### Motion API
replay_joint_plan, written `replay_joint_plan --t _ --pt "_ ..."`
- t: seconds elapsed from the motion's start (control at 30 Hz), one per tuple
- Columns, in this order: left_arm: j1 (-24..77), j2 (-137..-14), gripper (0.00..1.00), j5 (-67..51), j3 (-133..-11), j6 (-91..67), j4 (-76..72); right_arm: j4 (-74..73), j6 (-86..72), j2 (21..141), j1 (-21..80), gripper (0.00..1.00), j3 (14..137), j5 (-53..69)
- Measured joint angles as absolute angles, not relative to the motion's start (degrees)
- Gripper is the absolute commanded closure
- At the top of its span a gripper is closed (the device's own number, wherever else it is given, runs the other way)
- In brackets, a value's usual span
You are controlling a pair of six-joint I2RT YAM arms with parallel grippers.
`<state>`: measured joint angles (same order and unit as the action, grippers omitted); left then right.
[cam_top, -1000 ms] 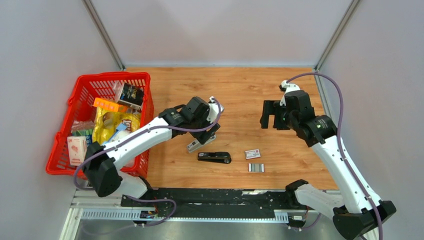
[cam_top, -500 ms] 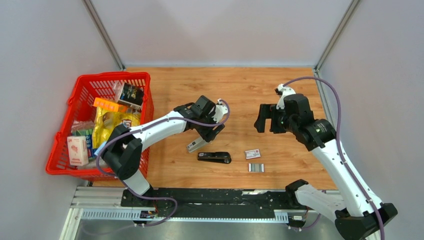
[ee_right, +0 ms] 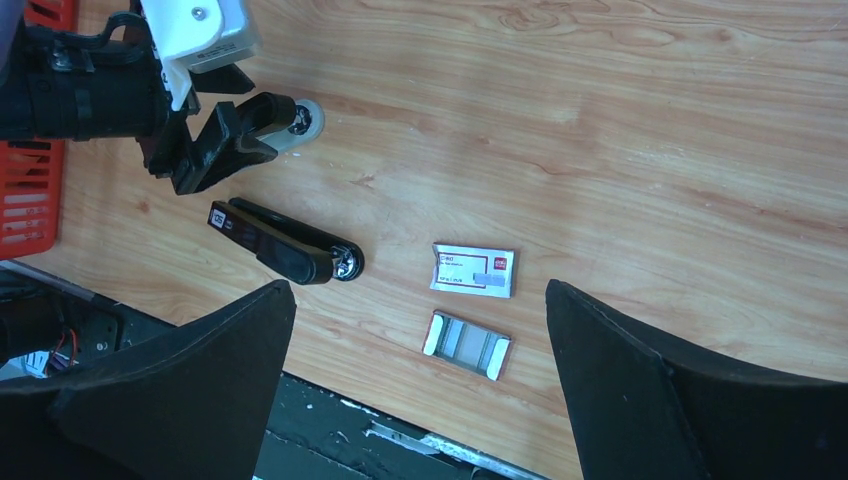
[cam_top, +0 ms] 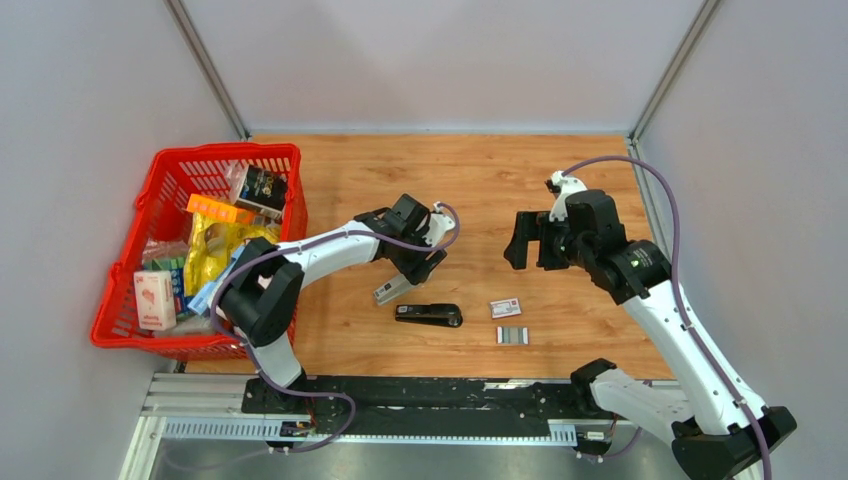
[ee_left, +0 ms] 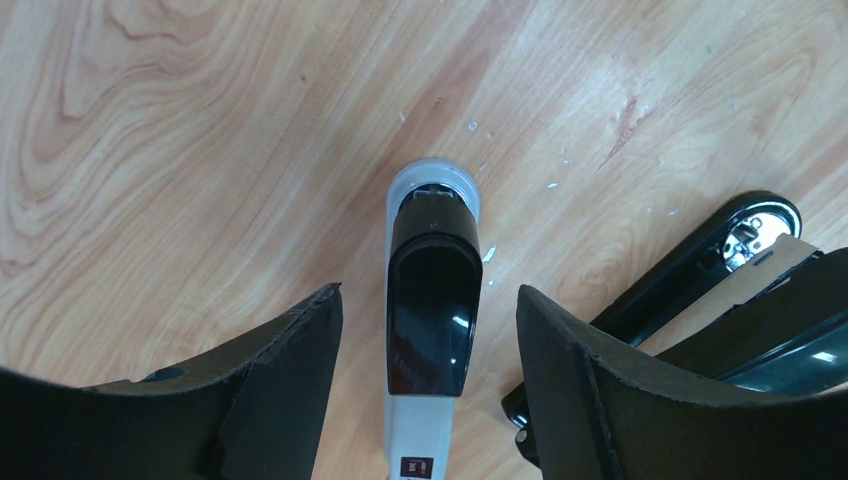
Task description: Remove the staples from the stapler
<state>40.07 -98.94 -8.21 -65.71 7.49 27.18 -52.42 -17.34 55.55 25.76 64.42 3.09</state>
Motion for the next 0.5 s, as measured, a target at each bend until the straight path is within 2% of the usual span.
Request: replay_joint_plan --t 0.33,0.47,0.5 --pt "40.1 -99.8 0.37 -7.9 -65.3 8.0 27.2 -51.9 -17.6 55.5 25.9 0.0 63.7 3.1" --pt "40.1 -99.8 0.46 -7.3 -65.3 8.1 27.2 -51.9 -17.6 55.5 26.2 0.0 63.7 3.1" --pt "40.1 -99.8 0.5 -7.0 -65.3 8.1 27.3 -51.9 -17.7 55.5 26.2 0.0 63.7 3.1"
